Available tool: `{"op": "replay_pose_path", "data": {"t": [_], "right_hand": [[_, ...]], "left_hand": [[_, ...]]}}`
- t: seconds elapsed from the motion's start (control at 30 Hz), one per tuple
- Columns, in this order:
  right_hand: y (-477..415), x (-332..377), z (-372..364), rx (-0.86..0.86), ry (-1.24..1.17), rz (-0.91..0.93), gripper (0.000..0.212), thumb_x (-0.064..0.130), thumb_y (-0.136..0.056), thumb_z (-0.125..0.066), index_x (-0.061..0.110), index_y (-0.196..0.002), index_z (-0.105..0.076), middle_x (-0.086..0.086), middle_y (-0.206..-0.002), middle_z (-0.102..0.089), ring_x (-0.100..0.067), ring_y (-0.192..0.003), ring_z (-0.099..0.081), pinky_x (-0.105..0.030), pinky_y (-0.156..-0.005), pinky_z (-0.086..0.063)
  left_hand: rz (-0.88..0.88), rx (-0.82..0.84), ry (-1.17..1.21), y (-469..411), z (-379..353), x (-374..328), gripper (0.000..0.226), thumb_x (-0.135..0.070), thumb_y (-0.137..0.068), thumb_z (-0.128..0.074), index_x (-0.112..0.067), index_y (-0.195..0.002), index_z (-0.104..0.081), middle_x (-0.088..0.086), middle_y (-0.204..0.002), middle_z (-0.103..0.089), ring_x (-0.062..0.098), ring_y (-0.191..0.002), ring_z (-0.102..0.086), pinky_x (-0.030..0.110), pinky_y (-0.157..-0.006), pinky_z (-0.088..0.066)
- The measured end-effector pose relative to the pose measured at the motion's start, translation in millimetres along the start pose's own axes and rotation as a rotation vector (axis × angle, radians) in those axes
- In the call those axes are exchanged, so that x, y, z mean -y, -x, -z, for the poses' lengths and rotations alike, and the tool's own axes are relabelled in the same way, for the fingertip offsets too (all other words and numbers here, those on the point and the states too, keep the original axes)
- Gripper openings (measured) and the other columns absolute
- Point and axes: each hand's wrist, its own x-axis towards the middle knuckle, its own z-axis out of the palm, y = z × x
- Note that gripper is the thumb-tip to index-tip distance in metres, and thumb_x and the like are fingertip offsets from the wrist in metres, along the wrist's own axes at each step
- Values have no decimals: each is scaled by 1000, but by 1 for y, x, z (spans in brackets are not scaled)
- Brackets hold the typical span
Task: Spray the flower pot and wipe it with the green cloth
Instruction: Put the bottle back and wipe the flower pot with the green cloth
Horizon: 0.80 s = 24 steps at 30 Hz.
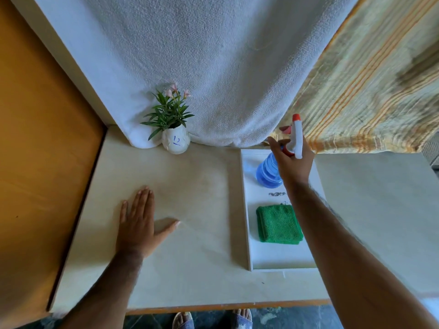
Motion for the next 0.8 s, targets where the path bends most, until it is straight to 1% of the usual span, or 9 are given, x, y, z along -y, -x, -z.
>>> {"op": "replay_pose_path", "data": {"t": [0.1,0.27,0.3,0.37,0.43,0.5,0.63,0.73,0.8], "right_hand": [[-8,-1,-1,96,27,-17,25,27,-81,-85,26,-94,-64,26,-64,-64,3,-61,-58,-29,-71,-53],[-7,0,2,161,2,-60,34,30,-77,-90,26,-100,-65,24,-70,-67,1,-71,-63,-33,-78,-57],[-4,0,5,173,-4,-86,41,35,-74,-92,30,-104,-65,26,-78,-69,0,-80,-65,-35,-83,-57],[6,-4,15,194,7,-119,75,47,-68,-94,41,-133,-56,26,-112,-68,-1,-109,-65,-30,-99,-52],[25,-9,30,125,-26,-133,107,58,-67,-91,33,-155,-36,12,-142,-57,-5,-134,-53,-38,-115,-42],[54,-15,52,87,26,-75,115,63,-70,-86,19,-160,-30,0,-152,-50,-10,-143,-44,-46,-119,-36],[113,-27,96,424,431,185,109,64,-76,-80,10,-159,-33,-5,-163,-37,-17,-153,-30,-33,-124,-27],[131,-48,107,655,700,430,103,69,-82,-70,8,-159,-36,-5,-168,-29,-19,-157,-21,-40,-124,-28],[138,-61,109,725,848,454,104,73,-85,-62,8,-160,-33,-5,-170,-22,-21,-158,-17,-42,-125,-26]], "left_hand": [[4,-2,-3,0,0,0,122,-91,-75,-39,-3,-159,-34,13,-170,-32,32,-153,-35,59,-124,-19],[12,1,4,0,0,0,122,-91,-74,-40,-4,-160,-32,12,-170,-30,31,-155,-32,58,-124,-19],[15,0,4,0,0,0,122,-91,-74,-41,-4,-160,-32,12,-170,-30,31,-155,-32,58,-124,-18],[20,-1,-3,0,0,-1,122,-91,-75,-39,-5,-160,-31,12,-171,-29,29,-156,-30,57,-125,-17],[24,-6,-6,0,1,-1,122,-92,-76,-37,-5,-161,-30,10,-172,-27,27,-157,-26,56,-127,-14],[22,-16,3,0,3,-3,121,-91,-76,-36,-5,-161,-30,10,-172,-27,26,-158,-25,55,-127,-12],[5,-33,34,3,4,-4,119,-89,-76,-39,-3,-159,-35,14,-169,-33,30,-155,-32,57,-126,-15],[6,-27,33,4,3,-3,121,-90,-75,-40,-4,-159,-34,13,-169,-32,30,-155,-31,58,-126,-16],[7,-24,32,3,3,-3,122,-91,-75,-40,-4,-159,-34,13,-169,-32,29,-156,-30,58,-126,-16]]}}
